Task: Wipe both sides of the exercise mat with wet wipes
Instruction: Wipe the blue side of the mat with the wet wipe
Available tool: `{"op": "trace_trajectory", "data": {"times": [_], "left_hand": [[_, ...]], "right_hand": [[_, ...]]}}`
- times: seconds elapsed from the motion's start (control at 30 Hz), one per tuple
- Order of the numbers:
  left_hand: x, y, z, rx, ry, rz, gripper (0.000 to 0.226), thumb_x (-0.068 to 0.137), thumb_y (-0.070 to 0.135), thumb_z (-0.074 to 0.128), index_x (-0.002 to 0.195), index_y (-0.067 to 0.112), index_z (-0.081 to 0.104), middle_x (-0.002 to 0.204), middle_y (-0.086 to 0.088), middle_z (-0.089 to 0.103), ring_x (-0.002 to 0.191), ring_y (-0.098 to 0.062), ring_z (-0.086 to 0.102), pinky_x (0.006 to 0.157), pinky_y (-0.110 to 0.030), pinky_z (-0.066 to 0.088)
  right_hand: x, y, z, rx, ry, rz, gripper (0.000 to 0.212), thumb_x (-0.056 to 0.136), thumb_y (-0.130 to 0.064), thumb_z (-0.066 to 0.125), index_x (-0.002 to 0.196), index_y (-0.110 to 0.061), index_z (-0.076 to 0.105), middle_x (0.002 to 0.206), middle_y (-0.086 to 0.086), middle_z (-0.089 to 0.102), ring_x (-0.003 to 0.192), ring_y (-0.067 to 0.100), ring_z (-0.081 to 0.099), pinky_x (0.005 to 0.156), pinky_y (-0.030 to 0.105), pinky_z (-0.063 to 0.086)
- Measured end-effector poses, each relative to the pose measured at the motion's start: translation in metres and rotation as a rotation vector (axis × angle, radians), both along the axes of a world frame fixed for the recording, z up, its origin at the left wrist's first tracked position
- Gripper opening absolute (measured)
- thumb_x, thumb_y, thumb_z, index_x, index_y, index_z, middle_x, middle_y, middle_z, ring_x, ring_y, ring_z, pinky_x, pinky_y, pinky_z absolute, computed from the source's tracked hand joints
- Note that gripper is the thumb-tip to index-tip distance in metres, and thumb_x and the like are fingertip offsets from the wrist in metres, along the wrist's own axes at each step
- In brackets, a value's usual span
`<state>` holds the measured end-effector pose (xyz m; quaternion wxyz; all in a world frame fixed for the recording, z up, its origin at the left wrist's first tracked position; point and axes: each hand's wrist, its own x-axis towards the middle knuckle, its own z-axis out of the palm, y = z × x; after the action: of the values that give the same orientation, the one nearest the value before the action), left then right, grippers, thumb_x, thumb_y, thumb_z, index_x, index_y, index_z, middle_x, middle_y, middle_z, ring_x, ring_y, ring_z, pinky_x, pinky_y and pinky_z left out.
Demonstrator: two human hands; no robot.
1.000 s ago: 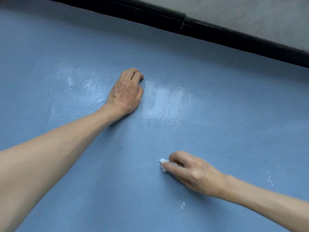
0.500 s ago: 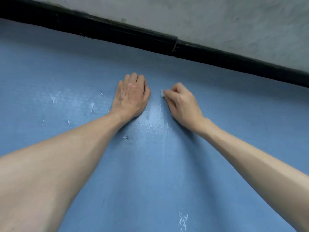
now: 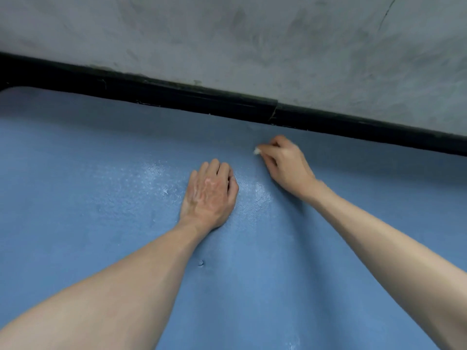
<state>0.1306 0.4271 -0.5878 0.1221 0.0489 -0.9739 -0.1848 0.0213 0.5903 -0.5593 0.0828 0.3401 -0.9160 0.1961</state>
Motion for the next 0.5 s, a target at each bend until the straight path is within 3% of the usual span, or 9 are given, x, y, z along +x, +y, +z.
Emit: {"op": "trace_trajectory", "data": {"times": [0.1, 0.17, 0.23, 0.37, 0.5], "left_hand": [[0.000, -0.001, -0.001, 0.021, 0.007, 0.003, 0.020, 0.093, 0.030, 0.039, 0.089, 0.017, 0.054, 0.086, -0.003, 0.052, 0.078, -0.025, 0.047, 0.071, -0.040, 0.037], [-0.001, -0.002, -0.001, 0.010, 0.010, 0.007, 0.025, 0.092, 0.033, 0.034, 0.088, 0.017, 0.053, 0.085, -0.002, 0.051, 0.076, -0.024, 0.047, 0.069, -0.039, 0.037], [-0.001, -0.001, -0.001, -0.010, 0.019, 0.019, 0.027, 0.092, 0.033, 0.032, 0.087, 0.018, 0.053, 0.084, -0.001, 0.050, 0.076, -0.024, 0.046, 0.069, -0.038, 0.035], [-0.002, 0.000, -0.001, -0.044, 0.009, 0.036, 0.025, 0.091, 0.033, 0.034, 0.085, 0.018, 0.053, 0.083, -0.001, 0.050, 0.075, -0.024, 0.046, 0.067, -0.038, 0.035], [-0.003, 0.000, -0.001, -0.052, 0.001, 0.028, 0.025, 0.091, 0.032, 0.035, 0.085, 0.018, 0.054, 0.083, -0.002, 0.051, 0.075, -0.024, 0.047, 0.066, -0.039, 0.037]], "right_hand": [[-0.018, -0.013, 0.004, -0.001, -0.020, -0.063, 0.022, 0.093, -0.012, 0.053, 0.098, -0.009, 0.074, 0.084, 0.015, 0.054, 0.068, 0.034, 0.056, 0.061, 0.028, 0.042], [0.000, -0.009, 0.002, -0.010, -0.019, -0.052, 0.032, 0.096, -0.021, 0.045, 0.090, -0.004, 0.071, 0.078, 0.015, 0.050, 0.062, 0.032, 0.051, 0.055, 0.032, 0.043], [0.039, 0.005, 0.003, -0.005, -0.052, 0.019, 0.025, 0.096, -0.016, 0.048, 0.088, 0.000, 0.067, 0.077, 0.013, 0.047, 0.060, 0.029, 0.045, 0.053, 0.037, 0.043], [0.100, 0.036, 0.009, 0.007, -0.159, 0.202, 0.017, 0.095, -0.013, 0.054, 0.102, -0.007, 0.068, 0.085, 0.009, 0.051, 0.063, 0.022, 0.047, 0.054, 0.031, 0.045], [0.049, 0.020, 0.003, 0.036, -0.111, 0.220, 0.017, 0.092, -0.008, 0.054, 0.100, -0.005, 0.068, 0.082, 0.011, 0.051, 0.064, 0.028, 0.048, 0.053, 0.036, 0.047]]}}
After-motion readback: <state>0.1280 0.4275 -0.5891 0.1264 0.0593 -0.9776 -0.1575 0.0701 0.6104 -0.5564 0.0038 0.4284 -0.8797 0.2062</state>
